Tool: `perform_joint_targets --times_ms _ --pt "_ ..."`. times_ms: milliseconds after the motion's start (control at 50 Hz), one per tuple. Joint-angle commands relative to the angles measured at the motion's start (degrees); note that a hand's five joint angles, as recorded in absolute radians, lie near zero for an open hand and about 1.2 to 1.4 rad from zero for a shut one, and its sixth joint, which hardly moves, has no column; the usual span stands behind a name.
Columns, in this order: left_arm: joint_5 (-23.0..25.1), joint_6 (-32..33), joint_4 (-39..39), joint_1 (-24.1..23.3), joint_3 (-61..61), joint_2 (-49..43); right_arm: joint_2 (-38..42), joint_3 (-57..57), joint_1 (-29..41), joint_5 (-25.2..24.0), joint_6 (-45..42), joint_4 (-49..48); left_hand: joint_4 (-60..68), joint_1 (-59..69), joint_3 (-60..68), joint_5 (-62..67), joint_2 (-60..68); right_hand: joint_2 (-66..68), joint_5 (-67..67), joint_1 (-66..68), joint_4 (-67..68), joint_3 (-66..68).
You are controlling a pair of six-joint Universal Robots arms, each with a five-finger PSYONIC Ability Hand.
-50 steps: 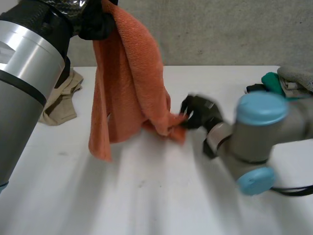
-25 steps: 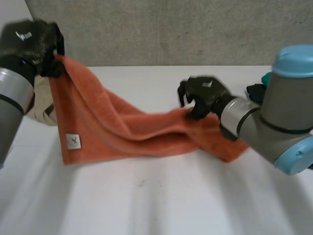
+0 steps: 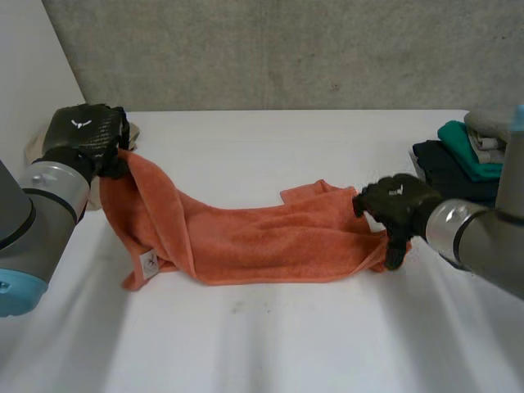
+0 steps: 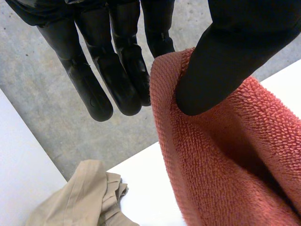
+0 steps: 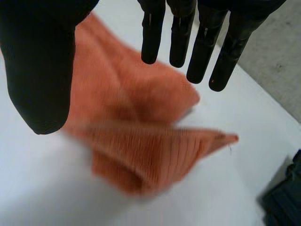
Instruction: Fold the laundry.
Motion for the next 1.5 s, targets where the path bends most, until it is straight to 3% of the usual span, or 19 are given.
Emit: perform_joint_targets --times_ms 20,160,220,240,360,420,480,560,640,760,900,960,1040,1120,1180,1320,1500 --pt "0.00 0.02 0.01 0.97 -0.58 0.03 -0.13 7.90 0.12 2.15 -10.37 -11.66 11.26 14.55 11.67 14.79 11.35 3.60 3.55 7.20 2.87 3.20" --pt "0.00 0.02 0.01 1.06 -0.67 -0.05 6.01 8.43 -0.14 2.15 -18.81 -19.84 11.26 14.55 11.67 14.79 11.35 12.82 12.77 16.42 12.09 12.42" --pt "0.00 0.02 0.01 1.06 -0.93 0.03 9.18 7.47 -0.41 2.24 -20.22 -23.88 11.26 14.55 11.67 14.79 11.35 38.49 38.44 42.08 37.76 38.08" --pt "0.00 0.02 -0.08 1.14 -0.93 0.03 9.71 6.68 -0.93 2.33 -20.22 -25.37 11.26 14.55 11.67 14.79 11.35 53.35 53.30 56.95 52.62 52.95" --pt "0.00 0.55 -0.69 2.37 -1.28 0.38 7.52 5.97 -4.18 2.59 -20.05 -24.42 11.26 14.55 11.67 14.79 11.35 53.50 53.45 57.10 52.77 53.10" --pt "0.35 2.56 -1.92 3.51 -1.63 0.91 1.99 5.80 -5.24 2.68 -20.49 -18.64 11.26 14.55 11.67 14.79 11.35 53.50 53.45 57.10 52.77 53.10" --pt "1.49 7.74 -5.78 4.74 -2.07 1.88 -7.04 2.04 -7.60 4.34 -21.98 -2.96 11.26 14.55 11.67 14.79 11.35 53.50 53.45 57.10 52.77 53.10" --pt "2.90 17.31 -14.29 6.50 -2.86 2.14 -7.96 -1.32 -11.47 4.79 -22.95 11.59 11.26 14.55 11.67 14.79 11.35 53.50 53.45 57.10 52.77 53.10" --pt "2.99 22.77 -18.70 5.89 -4.44 1.36 -7.17 -1.77 -11.75 5.40 -23.83 18.20 11.26 14.55 11.67 14.79 11.35 53.50 53.45 57.10 52.77 53.10" --pt "2.81 27.44 -19.24 5.54 -4.28 -5.75 -0.41 -2.64 -9.82 7.07 -24.44 16.81 11.26 14.55 11.67 14.79 11.35 53.50 53.45 57.10 52.77 53.10" --pt "2.20 28.76 -15.99 3.87 10.03 -17.71 10.13 -15.26 -5.07 14.53 -24.18 5.59 11.26 14.55 11.67 14.79 11.35 53.50 53.45 57.10 52.77 53.10" --pt "2.02 28.50 -12.66 3.17 19.43 -20.97 12.08 -21.26 -4.19 15.51 -24.09 -0.93 11.26 14.55 11.67 14.79 11.35 53.50 53.45 57.10 52.77 53.10" --pt "2.02 27.80 -0.83 3.16 34.17 -23.51 13.66 -31.00 -3.22 15.51 -23.30 -18.02 11.26 14.55 11.67 14.79 11.35 53.50 53.45 57.10 52.77 53.10" --pt "1.85 26.04 13.05 3.43 44.12 -24.49 13.40 -35.94 -2.17 15.07 -22.95 -34.64 11.26 14.55 11.67 14.79 11.35 53.50 53.45 57.10 52.77 53.10" --pt "1.84 24.81 19.33 3.60 48.45 -24.93 13.05 -37.88 -1.12 14.55 -22.86 -43.89 11.26 14.55 11.67 14.79 11.35 53.50 53.45 57.10 52.77 53.10" --pt "1.58 15.76 22.77 5.54 52.60 -25.89 12.87 -38.60 0.47 14.37 -22.34 -45.95 11.26 14.55 11.67 14.79 11.35 53.50 53.45 57.10 52.77 53.10" --pt "1.84 9.95 23.21 6.94 35.47 -24.75 11.64 -28.50 0.47 14.11 -18.73 -45.95 11.26 14.55 11.67 14.79 11.35 53.50 53.45 57.10 52.77 53.10"
